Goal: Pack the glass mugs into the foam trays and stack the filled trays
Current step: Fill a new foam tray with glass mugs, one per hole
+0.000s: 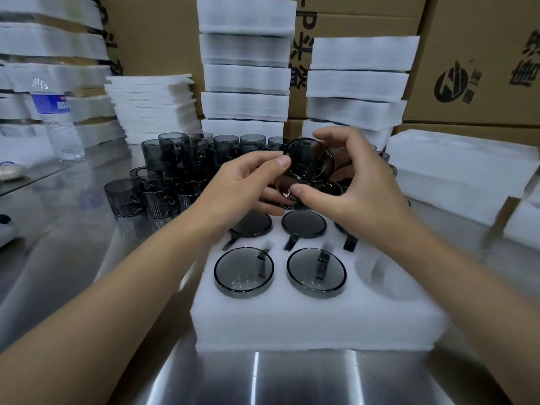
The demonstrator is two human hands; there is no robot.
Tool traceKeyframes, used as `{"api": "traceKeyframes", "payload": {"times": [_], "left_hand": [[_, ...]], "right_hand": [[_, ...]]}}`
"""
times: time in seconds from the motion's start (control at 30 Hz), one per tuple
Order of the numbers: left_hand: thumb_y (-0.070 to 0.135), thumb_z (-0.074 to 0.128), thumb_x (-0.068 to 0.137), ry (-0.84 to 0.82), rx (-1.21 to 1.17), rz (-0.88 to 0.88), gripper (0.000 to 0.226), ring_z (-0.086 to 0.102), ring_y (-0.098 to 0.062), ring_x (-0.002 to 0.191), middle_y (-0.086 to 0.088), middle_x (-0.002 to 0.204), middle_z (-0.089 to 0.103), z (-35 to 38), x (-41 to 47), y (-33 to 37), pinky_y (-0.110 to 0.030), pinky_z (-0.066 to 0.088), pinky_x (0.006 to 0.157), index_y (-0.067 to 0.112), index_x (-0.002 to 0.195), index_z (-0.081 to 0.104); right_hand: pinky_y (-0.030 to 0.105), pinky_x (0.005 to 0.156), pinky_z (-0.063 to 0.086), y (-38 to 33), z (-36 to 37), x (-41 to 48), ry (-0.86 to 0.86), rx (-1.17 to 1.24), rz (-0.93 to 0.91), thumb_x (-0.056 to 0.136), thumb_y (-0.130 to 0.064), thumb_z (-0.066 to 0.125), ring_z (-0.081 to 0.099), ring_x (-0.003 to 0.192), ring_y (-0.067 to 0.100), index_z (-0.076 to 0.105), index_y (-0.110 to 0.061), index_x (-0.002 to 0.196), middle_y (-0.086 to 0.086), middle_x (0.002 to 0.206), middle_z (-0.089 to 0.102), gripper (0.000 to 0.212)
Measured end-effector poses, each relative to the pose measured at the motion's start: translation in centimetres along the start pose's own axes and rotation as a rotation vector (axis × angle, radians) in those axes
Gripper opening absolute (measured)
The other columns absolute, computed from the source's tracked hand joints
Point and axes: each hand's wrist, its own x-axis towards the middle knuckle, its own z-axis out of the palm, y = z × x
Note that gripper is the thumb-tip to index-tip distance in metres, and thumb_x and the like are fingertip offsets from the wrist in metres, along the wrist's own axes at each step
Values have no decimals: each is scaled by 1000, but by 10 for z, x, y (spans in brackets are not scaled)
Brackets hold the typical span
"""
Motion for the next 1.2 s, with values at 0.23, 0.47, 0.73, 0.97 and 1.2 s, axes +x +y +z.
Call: {"api": "traceKeyframes", "payload": {"times": [0.23, 0.47, 0.73, 0.97, 1.2], "left_hand": [[28, 61, 74, -36, -92, -45, 38, 71, -19, 69, -6, 96, 74, -1, 2, -3, -24, 55, 60, 20, 111, 61], [28, 63, 74, 3, -134, -68, 51, 70, -16, 73, -7, 99, 74, -6, 3, -6, -22, 54, 62, 19, 123, 56], [29, 63, 76, -18, -98, -67, 54, 70, -18, 82, -4, 105, 73, -7, 2, -6, -23, 54, 66, 18, 128, 55], [34, 65, 75, 30, -131, -74, 48, 69, -25, 79, -5, 107, 72, -5, 3, -7, -26, 54, 67, 21, 121, 59], [35, 69, 73, 73, -141, -47, 40, 71, -24, 75, -3, 112, 68, -5, 4, -9, -22, 54, 64, 25, 112, 62]], "right_hand": [[19, 92, 42, 1, 0, -3, -75, -31, -76, 73, -23, 75, 51, 108, 5, 49, -26, 124, -11, 116, 51, 57], [10, 83, 40, 0, -1, -4, -97, -7, -64, 73, -26, 68, 51, 98, 9, 47, -28, 124, -6, 116, 49, 55], [5, 85, 35, 2, -1, -2, -125, -35, -67, 75, -18, 77, 45, 102, -3, 46, -25, 127, -12, 113, 43, 61], [6, 80, 38, 2, 2, -1, -91, -45, -55, 70, -31, 83, 45, 91, -5, 49, -27, 128, -16, 105, 39, 67], [4, 78, 36, 3, 2, -1, -113, -55, -39, 69, -39, 81, 45, 84, -11, 47, -37, 119, -19, 102, 37, 60]]}}
